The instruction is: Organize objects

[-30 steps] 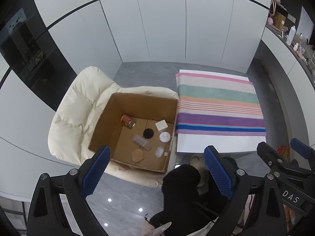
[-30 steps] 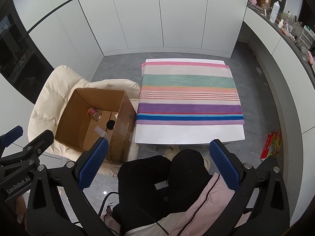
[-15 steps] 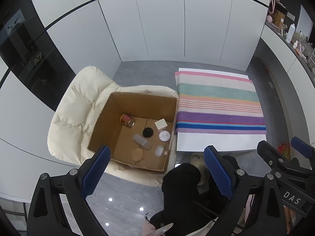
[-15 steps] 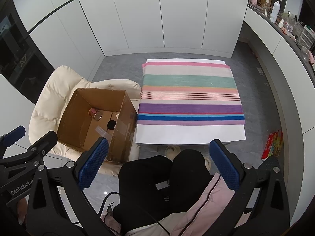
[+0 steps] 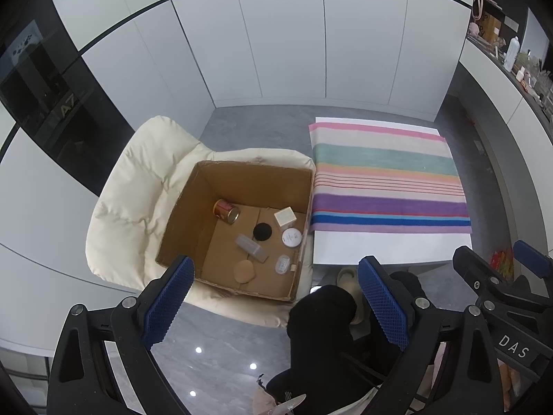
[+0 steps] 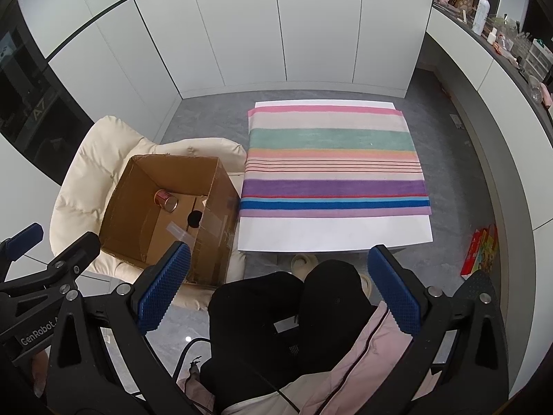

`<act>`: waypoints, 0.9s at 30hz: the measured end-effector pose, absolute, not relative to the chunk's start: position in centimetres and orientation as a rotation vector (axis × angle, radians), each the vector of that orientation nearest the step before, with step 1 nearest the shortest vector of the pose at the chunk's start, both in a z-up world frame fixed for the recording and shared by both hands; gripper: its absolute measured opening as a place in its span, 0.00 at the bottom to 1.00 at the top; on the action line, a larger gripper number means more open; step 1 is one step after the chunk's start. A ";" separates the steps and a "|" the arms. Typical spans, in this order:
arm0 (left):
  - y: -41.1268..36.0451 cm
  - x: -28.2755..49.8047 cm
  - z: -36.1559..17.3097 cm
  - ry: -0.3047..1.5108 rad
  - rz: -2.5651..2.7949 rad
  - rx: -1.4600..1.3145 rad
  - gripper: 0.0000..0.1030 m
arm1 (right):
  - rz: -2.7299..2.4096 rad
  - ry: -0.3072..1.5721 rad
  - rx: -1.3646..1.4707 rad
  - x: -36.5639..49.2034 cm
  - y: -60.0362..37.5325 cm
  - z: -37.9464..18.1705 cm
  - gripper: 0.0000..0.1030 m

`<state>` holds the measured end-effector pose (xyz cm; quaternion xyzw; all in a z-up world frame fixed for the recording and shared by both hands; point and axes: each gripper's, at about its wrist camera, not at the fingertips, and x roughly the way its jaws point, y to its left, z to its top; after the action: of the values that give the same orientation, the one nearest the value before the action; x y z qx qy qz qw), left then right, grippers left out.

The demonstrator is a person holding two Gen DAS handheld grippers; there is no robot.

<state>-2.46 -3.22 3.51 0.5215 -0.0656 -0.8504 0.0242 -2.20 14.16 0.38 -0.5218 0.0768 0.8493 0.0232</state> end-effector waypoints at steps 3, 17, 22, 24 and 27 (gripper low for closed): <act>-3.3 -2.5 3.5 -0.209 -2.632 1.609 0.94 | 2.628 0.241 -1.618 -2.2 14.2 0.3 1.00; -2.9 -2.3 3.2 -0.219 -2.631 1.614 0.94 | 2.621 0.258 -1.624 -1.9 14.5 0.1 1.00; -2.9 -2.3 3.2 -0.226 -2.628 1.613 0.94 | 2.625 0.261 -1.623 -1.8 14.5 0.1 1.00; -2.8 -2.3 3.2 -0.233 -2.623 1.614 0.94 | 2.624 0.264 -1.628 -1.9 14.5 0.1 1.00; -2.7 -2.3 3.1 -0.236 -2.624 1.615 0.94 | 2.625 0.265 -1.627 -1.9 14.5 0.1 1.00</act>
<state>-2.32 -2.70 3.10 0.5224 -0.0763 -0.8489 0.0258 -1.86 14.54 0.15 -0.5248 0.0855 0.8467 0.0211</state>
